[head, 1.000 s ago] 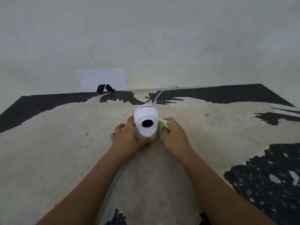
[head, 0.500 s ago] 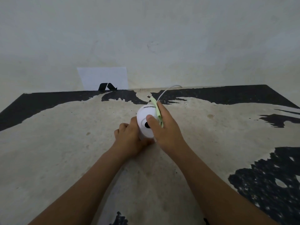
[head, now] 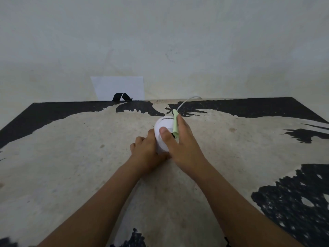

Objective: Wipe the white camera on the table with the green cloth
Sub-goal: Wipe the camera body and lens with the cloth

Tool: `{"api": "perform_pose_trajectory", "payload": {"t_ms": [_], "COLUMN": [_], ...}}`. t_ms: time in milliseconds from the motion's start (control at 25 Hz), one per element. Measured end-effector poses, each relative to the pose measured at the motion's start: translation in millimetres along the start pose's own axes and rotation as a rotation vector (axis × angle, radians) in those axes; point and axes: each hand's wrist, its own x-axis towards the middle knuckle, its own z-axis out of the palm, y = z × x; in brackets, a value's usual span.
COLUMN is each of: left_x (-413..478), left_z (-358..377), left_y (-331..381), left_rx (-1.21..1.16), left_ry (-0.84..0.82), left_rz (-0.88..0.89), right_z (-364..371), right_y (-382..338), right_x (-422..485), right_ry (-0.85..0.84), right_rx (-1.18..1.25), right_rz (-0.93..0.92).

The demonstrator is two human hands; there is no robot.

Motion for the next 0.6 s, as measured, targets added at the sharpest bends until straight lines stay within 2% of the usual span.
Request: {"api": "perform_pose_trajectory", "payload": {"t_ms": [80, 240, 360, 480, 600], "left_x": [-2, -5, -6, -6, -5], "left_z": [0, 0, 1, 1, 0], "left_y": [0, 1, 0, 1, 2], "left_rx": [-0.043, -0.088, -0.099, -0.089, -0.078], "left_ry": [0.031, 0.079, 0.060, 0.067, 0.066], "left_rz": [0.005, 0.026, 0.021, 0.027, 0.002], "right_z": [-5, -5, -3, -8, -11], "right_y": [2, 20, 26, 17, 14], "right_x": [14, 14, -6, -10, -2], "right_ry": [-0.015, -0.096, -0.100, -0.015, 0.031], "right_rx": [-0.004, 0.211, 0.222, 0.193, 0.094], "right_rz": [0.022, 0.208, 0.172, 0.086, 0.078]}}
